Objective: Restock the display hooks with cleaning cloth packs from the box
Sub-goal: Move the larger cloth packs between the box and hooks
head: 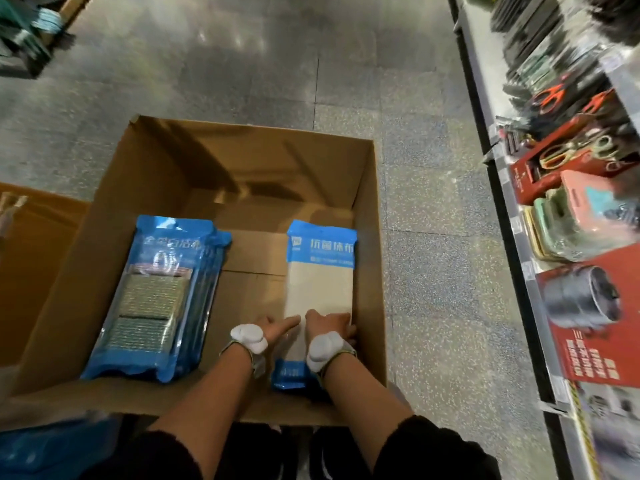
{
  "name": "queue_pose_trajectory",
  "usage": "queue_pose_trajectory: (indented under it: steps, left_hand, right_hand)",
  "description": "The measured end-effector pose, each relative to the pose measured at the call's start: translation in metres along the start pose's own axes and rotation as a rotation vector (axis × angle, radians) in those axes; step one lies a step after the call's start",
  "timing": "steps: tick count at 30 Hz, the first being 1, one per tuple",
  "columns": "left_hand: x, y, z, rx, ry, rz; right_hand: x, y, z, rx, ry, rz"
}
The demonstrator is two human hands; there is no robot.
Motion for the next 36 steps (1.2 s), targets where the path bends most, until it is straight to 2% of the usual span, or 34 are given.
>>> queue_pose_trajectory:
  steps: [3,8,13,18,24,27,29,36]
  left_hand:
    - [-0.014,-0.022,-0.01,0.091,0.023,-0.182]
    - [-0.028,-0.026,-0.035,0.149,0.042,-0.345]
    - [-0.055,-0.016,-0.086,0.206,-0.004,-0.312]
    - [-0.073,-0.007,-0.102,0.204,-0.088,-0.303]
    - [-0.091,0.038,-0.128,0.115,-0.114,-0.359]
    - [-0.102,0.073,-0.163,0.105,-0.136,-0.424]
    - [-0.105,0.093,-0.181,0.113,-0.147,-0.492]
    - [-0.118,0.166,-0.267,0.18,-0.218,-0.573]
  right_hand:
    - [-0.007,-0.006,0.011,-0.019,-0.014,0.028]
    - [-0.009,-0.004,0.024,-0.026,-0.04,0.091]
    - [-0.007,-0.003,0.029,-0.006,-0.069,0.137]
    - [-0.004,0.003,0.029,0.038,-0.068,0.166]
    - [0.028,0.027,0.005,0.094,0.077,0.218]
    - [0.064,0.049,-0.019,0.149,0.205,0.188]
    - [0.082,0.057,-0.031,0.195,0.214,0.185]
    - [0.153,0.074,-0.111,0.528,0.386,0.298]
Point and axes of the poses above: each hand's wrist, its own z-axis towards the middle knuckle, its own y-axis out of the back of the hand, x = y × z, the point moved 8 cm from there along z, towards the middle knuckle, and after that the axes turned 10 degrees about -x, right-handed, at the moved point
